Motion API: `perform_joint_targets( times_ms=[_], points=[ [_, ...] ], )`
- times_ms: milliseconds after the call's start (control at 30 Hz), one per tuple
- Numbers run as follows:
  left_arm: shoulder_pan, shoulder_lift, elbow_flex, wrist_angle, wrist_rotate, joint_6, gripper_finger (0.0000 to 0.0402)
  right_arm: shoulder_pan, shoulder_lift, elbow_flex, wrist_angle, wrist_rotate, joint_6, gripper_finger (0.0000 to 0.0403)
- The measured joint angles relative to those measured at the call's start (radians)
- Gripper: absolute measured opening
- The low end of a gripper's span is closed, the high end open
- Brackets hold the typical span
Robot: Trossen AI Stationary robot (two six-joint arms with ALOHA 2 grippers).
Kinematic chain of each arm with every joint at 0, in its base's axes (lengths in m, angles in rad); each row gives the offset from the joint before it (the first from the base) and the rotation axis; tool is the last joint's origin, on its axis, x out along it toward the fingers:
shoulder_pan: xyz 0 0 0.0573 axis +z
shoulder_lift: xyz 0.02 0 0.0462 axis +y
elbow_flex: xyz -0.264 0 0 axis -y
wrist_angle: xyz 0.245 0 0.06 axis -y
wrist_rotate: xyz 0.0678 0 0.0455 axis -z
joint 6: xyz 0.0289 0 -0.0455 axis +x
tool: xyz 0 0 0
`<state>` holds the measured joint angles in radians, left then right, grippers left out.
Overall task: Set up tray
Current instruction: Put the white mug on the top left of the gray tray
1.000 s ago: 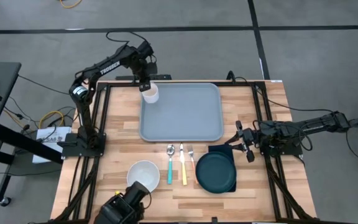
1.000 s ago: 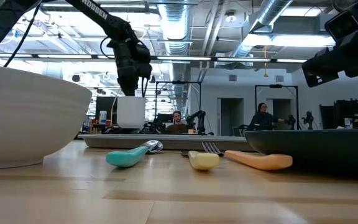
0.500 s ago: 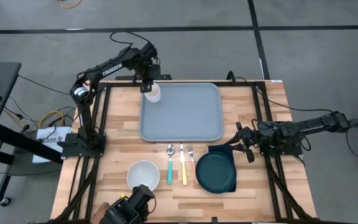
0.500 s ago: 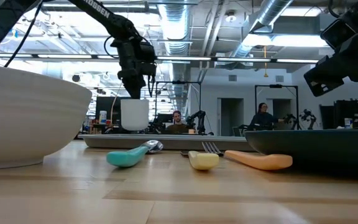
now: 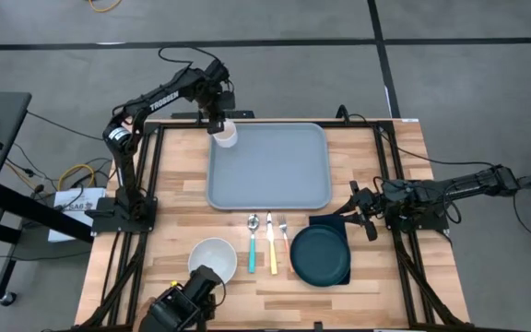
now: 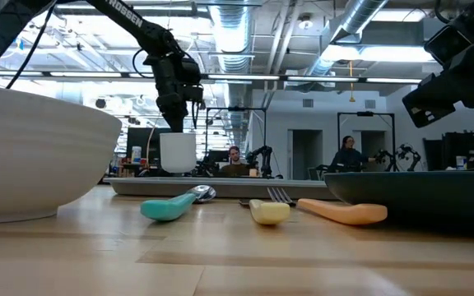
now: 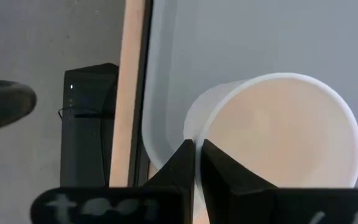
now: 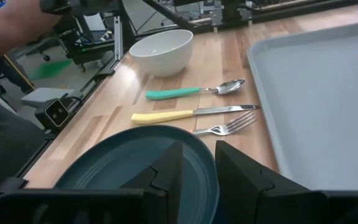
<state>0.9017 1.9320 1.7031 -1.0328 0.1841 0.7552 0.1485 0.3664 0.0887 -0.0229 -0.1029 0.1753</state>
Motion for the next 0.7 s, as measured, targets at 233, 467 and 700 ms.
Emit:
perform_joint_targets(
  times_ms=[233,467,700],
  points=[
    [0.036,0.002,-0.058,0.049,0.062,-0.022,0.0000,0.000,0.000,0.000,0.000,0.000,0.000,0.0087],
    [0.036,0.002,-0.097,0.118,0.065,-0.023,0.0000,0.000,0.000,0.000,0.000,0.000,0.000,0.0087],
    [0.035,0.002,-0.097,0.109,0.006,-0.040,0.0000,0.000,0.000,0.000,0.000,0.000,0.000,0.0087]
  ],
)
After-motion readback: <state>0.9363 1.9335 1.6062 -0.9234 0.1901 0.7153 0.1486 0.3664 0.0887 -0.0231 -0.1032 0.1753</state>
